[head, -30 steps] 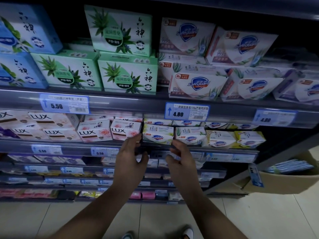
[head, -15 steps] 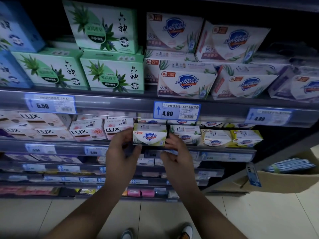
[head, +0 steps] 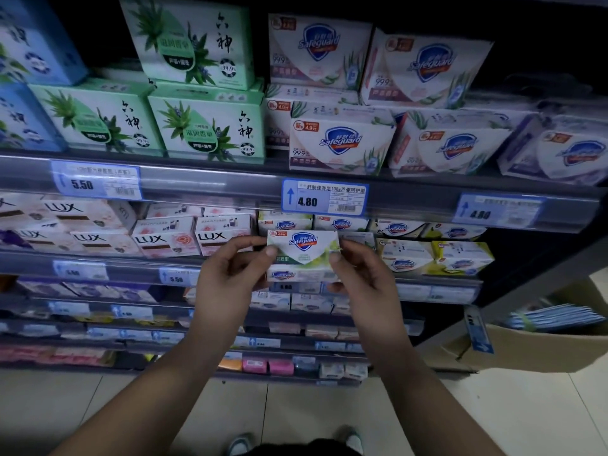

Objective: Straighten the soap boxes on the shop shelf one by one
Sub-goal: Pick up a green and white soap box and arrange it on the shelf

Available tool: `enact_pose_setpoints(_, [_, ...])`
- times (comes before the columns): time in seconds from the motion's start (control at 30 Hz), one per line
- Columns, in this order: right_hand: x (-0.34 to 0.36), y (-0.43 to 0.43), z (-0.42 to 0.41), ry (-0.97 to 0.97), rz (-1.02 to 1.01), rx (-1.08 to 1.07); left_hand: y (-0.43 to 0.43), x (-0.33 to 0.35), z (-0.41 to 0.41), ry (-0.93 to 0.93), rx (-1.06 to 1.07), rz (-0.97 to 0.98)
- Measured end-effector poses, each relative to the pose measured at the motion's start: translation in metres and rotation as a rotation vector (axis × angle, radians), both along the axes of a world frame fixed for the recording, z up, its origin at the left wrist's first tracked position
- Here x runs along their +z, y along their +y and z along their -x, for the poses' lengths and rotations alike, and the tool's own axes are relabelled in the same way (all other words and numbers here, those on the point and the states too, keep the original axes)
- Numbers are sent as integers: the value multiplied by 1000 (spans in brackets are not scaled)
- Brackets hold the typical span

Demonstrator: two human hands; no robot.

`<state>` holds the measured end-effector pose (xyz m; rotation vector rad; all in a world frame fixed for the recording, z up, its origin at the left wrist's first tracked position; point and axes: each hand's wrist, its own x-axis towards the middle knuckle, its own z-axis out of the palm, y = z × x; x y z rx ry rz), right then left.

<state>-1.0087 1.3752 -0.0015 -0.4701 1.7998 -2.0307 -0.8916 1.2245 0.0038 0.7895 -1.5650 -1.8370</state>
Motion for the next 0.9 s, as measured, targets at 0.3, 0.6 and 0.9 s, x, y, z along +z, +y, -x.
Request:
enact_pose_setpoints(0.3, [3,25,12,7,-59,148,19,3,3,6,-20,-35])
enact_pose_setpoints(0.6, [11,36,18,189,-25,156,25,-6,7,158,-76,16])
enact_pose_setpoints(0.9, [25,35,15,240,-11,157,29,-16,11,106,-56,-92])
